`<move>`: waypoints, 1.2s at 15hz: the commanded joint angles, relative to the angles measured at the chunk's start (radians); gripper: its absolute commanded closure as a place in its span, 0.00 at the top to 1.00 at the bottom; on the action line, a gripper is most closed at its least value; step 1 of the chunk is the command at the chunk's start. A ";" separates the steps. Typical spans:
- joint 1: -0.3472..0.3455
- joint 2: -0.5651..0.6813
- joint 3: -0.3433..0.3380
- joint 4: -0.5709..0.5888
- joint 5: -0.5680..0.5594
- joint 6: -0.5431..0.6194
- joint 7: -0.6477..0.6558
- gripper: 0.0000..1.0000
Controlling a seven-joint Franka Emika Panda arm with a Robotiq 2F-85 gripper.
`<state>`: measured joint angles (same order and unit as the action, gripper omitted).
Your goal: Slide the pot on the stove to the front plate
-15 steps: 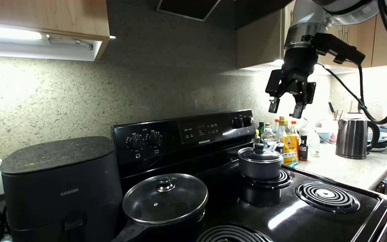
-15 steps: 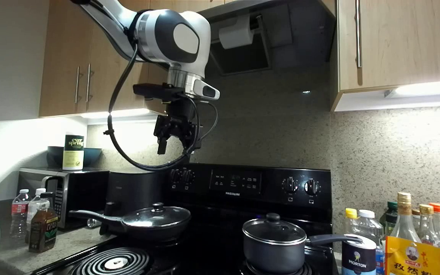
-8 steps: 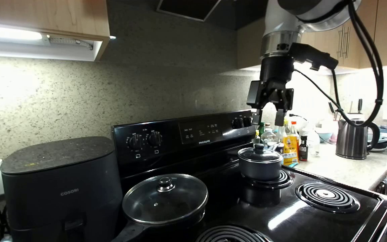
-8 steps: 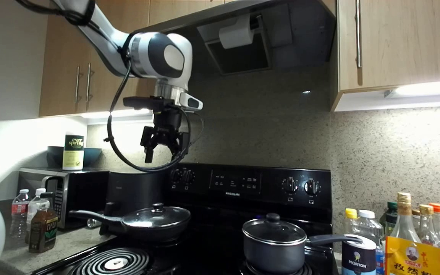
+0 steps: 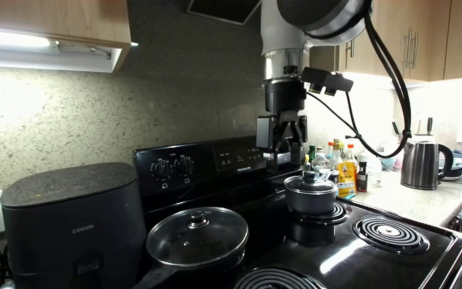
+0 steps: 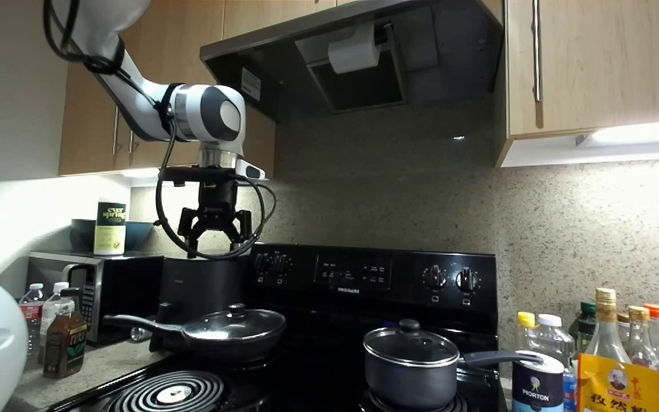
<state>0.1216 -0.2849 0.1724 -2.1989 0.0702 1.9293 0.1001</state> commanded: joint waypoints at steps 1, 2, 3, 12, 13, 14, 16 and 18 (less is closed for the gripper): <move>0.006 0.002 -0.007 0.004 -0.002 -0.003 0.002 1.00; 0.005 0.002 -0.008 0.005 -0.002 -0.003 0.002 1.00; 0.005 0.002 -0.008 0.005 -0.002 -0.003 0.002 1.00; 0.080 0.222 0.104 0.065 -0.048 0.146 0.236 1.00; 0.087 0.232 0.104 0.076 -0.048 0.145 0.238 1.00; 0.088 0.203 0.091 0.045 -0.022 0.132 0.201 1.00; 0.097 0.230 0.094 0.066 -0.027 0.139 0.212 1.00; 0.097 0.235 0.092 0.075 -0.027 0.138 0.212 1.00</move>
<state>0.2092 -0.0504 0.2731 -2.1260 0.0438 2.0705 0.3114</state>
